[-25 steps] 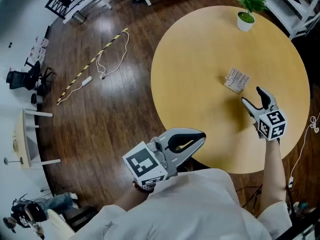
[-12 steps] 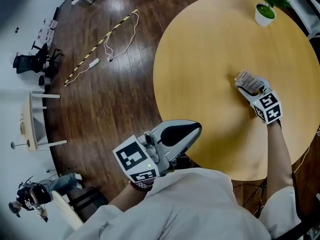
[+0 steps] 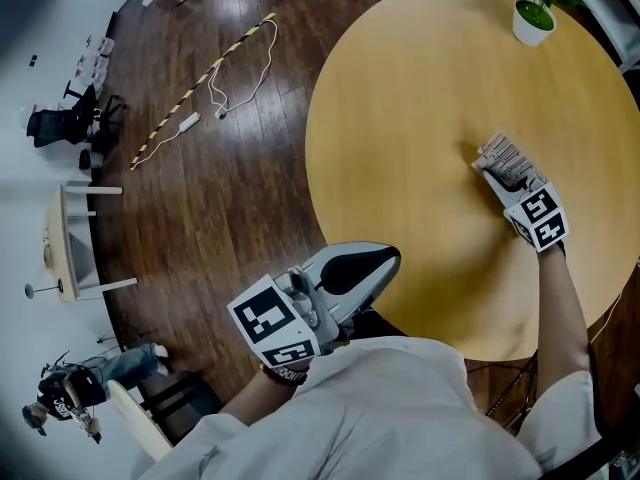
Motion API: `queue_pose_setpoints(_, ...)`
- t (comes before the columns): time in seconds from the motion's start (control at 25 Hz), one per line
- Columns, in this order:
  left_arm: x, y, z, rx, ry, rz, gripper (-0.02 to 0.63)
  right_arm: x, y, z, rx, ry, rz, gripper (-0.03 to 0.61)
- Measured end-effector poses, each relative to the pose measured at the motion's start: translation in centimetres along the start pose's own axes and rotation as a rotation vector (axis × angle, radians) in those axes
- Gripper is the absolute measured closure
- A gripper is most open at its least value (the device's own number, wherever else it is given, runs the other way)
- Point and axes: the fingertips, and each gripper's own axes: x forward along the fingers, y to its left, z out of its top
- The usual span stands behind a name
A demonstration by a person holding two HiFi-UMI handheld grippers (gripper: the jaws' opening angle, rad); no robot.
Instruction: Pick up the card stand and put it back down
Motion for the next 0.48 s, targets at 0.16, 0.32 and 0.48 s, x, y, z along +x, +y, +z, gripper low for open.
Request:
queue_pose_setpoints(0.16, 0.1, -0.5, 0.3, 0.016, -0.005, -0.019, 0.630, -3.1, 0.0, 1.8, 0.025, -0.065, -0.032, 0.486)
queue_pose_setpoints(0.32, -0.8, -1.4, 0.3, 0.054, -0.021, -0.046, 0.631, -8.4, 1.1, 4.8, 0.092, -0.171, -0.085, 0.486)
queue_pose_setpoints(0.48, -2.9, -3.7, 0.9, 0.080, -0.062, -0.101, 0.632, -15.1, 4.6, 7.6, 0.166, -0.208, -0.162, 0.486)
